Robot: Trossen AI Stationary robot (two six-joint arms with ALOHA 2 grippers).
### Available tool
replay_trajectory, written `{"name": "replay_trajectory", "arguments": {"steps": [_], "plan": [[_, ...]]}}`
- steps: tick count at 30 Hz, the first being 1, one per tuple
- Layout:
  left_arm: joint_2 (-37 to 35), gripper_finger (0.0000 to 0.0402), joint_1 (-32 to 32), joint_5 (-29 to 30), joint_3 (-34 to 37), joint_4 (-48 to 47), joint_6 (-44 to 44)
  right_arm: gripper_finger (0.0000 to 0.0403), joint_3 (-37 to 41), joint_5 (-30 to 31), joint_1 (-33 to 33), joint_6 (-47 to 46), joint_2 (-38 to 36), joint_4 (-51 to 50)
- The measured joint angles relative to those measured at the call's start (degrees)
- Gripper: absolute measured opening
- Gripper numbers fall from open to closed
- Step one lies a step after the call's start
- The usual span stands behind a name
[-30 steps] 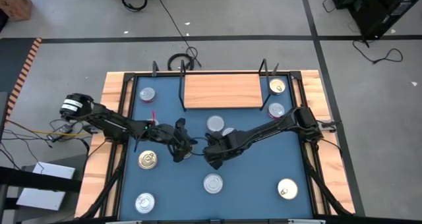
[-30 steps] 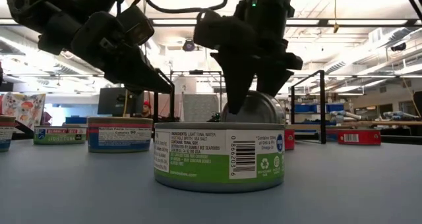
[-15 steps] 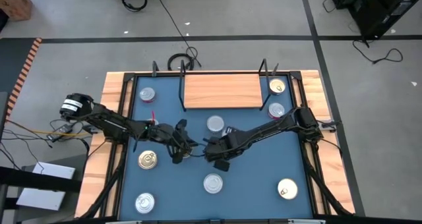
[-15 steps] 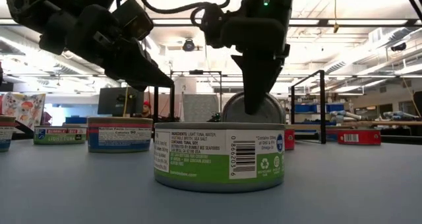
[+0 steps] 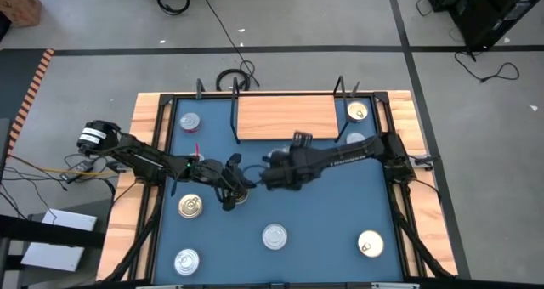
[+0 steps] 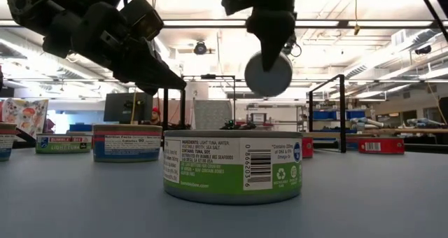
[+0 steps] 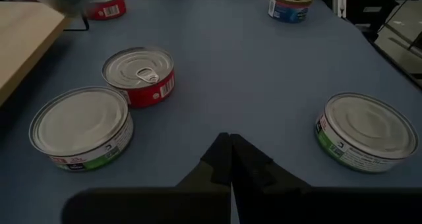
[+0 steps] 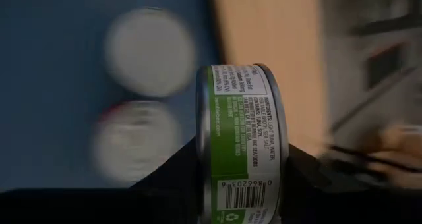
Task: Stack canned seafood by type on shelf
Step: Put the green tuna can on the shelf
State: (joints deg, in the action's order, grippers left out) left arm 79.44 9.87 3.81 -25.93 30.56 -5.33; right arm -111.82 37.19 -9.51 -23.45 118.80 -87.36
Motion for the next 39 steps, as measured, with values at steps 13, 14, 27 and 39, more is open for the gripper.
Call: {"name": "replay_trajectory", "arguments": {"steps": [13,14,27,39], "plan": [[0.0,0.0003,0.0,0.0,0.0,-0.01,0.6,0.0143,5.41,20.1,16.63,22.61,-0.02,4.88],[0.0,0.0003,0.0,0.0,0.0,0.0,0.6,0.0143,6.42,19.82,18.08,23.79,0.0,6.09],[0.0,0.0003,0.0,0.02,0.0,-0.01,0.6,0.0143,19.31,13.49,29.38,34.48,0.04,23.53],[0.0,0.0003,0.0,0.02,0.0,-0.01,0.58,0.0161,19.77,7.89,32.14,34.18,0.02,23.65]]}}
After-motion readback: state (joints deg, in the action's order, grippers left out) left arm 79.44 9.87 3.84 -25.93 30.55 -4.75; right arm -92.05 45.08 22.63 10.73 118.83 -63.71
